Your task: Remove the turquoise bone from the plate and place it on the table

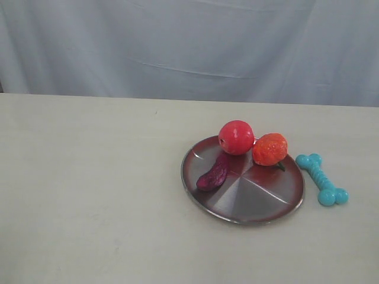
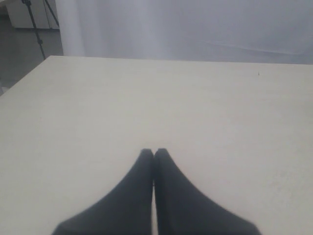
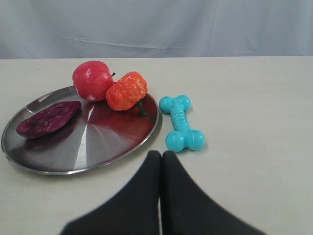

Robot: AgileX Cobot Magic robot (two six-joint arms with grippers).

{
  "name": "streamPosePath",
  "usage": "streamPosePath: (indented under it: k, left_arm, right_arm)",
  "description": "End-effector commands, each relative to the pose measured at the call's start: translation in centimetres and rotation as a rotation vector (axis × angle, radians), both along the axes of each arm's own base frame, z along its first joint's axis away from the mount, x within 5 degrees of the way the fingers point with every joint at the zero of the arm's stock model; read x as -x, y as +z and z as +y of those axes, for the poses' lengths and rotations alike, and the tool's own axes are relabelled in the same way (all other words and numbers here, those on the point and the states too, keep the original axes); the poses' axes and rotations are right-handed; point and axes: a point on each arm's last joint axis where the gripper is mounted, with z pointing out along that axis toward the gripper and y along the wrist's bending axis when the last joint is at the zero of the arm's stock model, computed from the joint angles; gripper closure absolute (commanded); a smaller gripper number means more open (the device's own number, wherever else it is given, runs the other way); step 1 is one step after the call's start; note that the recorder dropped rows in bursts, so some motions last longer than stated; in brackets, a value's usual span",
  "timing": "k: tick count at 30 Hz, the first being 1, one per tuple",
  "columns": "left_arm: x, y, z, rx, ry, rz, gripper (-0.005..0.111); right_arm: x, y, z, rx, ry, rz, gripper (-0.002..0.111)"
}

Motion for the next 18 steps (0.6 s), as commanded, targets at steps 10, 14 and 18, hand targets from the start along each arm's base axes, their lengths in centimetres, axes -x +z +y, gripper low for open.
streamPosePath:
  k: [10, 14, 18]
  left_arm:
    - [-0.01, -0.03, 0.01, 0.010, 0.005, -0.005, 0.107]
    - [-0.01, -0.03, 0.01, 0.010, 0.005, -0.005, 0.107]
    - [-0.01, -0.03, 0.01, 0.010, 0.005, -0.005, 0.107]
  right_arm:
    - [0.05, -0.11, -0.03, 0.000, -0.008, 0.002, 0.109]
    - [0.05, -0.11, -0.03, 0.000, -0.008, 0.002, 0.109]
    - [0.03, -0.05, -0.03, 0.003, -0.007, -0.004, 0.109]
